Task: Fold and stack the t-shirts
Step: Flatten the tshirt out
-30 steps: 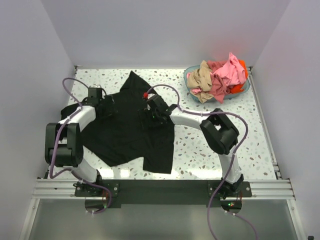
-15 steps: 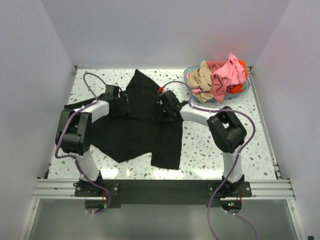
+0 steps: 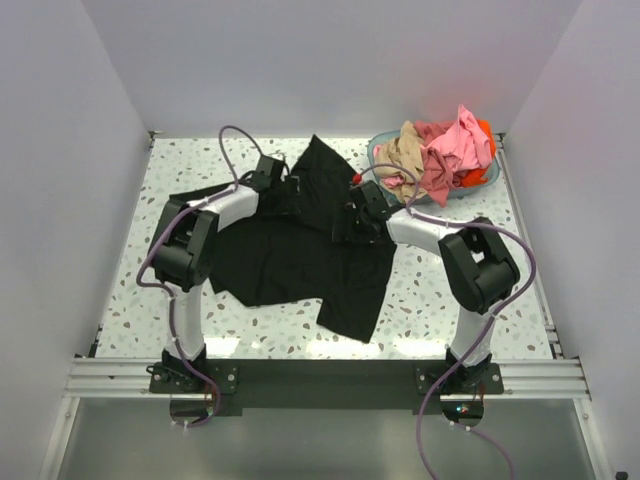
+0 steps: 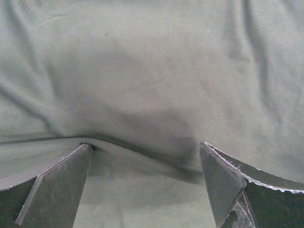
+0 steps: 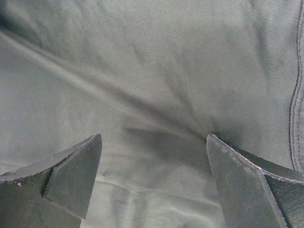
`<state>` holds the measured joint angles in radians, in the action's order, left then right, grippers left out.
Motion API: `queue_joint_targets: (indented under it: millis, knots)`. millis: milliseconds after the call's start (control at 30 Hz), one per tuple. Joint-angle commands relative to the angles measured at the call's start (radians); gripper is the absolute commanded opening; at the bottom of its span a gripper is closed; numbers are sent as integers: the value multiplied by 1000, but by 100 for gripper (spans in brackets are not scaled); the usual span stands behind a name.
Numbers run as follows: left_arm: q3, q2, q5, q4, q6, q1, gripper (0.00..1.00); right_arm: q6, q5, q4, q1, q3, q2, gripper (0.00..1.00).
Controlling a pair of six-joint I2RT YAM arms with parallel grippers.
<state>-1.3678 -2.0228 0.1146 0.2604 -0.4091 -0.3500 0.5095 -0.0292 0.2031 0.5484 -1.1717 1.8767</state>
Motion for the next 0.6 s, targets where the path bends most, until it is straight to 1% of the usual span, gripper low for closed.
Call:
queue_joint_targets:
  millis: [0,100,200,233,300,333,400,433,500,533,567]
  knots:
    - [-97,-43,-4,25,18,-44,100,-18,-74,108,-11,11,-25,95]
    - [-152,-8,19,56,29,-58,100,-51,-83,127,-11,-23,-50,95]
    - [-139,113,62,57,39,-58,100,-74,-81,133,-4,-37,-106,95]
    - [-116,189,95,62,46,-58,100,-77,-83,134,-1,-39,-122,95]
    - [-70,278,143,79,41,-58,100,-86,-89,137,13,-34,-183,95]
    - [0,370,202,85,14,-57,100,-88,-92,137,19,-31,-207,95]
    - [88,461,258,100,-22,-57,100,-88,-94,130,42,-20,-263,95]
    - [181,543,305,105,-66,-57,100,-86,-95,128,48,-17,-278,95]
    - [271,616,351,135,-115,-57,100,-86,-95,125,73,-9,-315,95]
    - [342,648,368,152,-143,-58,100,-85,-91,127,76,-8,-323,95]
    - [375,705,403,169,-196,-57,100,-77,-80,119,82,-2,-335,95]
